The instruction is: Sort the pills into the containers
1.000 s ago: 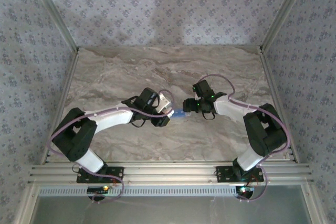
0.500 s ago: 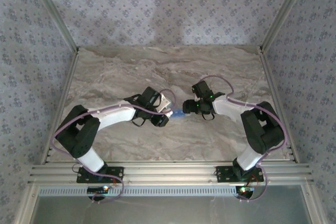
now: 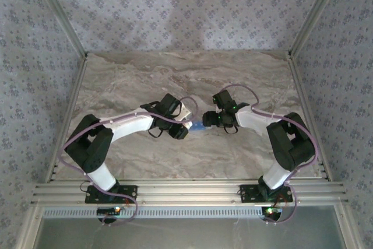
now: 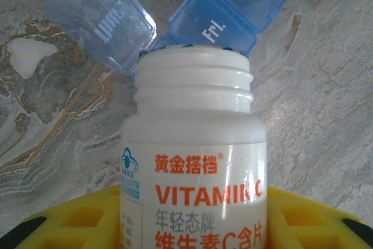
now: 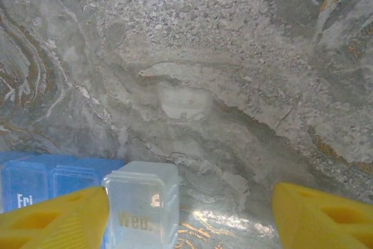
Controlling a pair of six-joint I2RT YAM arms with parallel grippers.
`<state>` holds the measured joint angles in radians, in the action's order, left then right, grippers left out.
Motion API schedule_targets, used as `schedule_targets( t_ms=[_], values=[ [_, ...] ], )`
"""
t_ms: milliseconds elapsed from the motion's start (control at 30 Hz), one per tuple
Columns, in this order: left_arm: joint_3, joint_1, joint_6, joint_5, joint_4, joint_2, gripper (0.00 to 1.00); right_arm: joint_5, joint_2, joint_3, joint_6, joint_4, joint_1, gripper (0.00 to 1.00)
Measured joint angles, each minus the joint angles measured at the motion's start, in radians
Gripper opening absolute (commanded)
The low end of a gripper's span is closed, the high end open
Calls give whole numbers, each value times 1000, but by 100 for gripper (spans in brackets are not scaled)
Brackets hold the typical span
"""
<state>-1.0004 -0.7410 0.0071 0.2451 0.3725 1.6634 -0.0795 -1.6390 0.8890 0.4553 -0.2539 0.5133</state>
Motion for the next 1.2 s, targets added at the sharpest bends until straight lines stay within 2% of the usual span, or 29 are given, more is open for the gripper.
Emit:
schedule_targets(
  t_ms=[1200],
  values=[
    [-116,-1,29,-29,152,65,0,-12,-10,0,9,15,9,75]
  ],
)
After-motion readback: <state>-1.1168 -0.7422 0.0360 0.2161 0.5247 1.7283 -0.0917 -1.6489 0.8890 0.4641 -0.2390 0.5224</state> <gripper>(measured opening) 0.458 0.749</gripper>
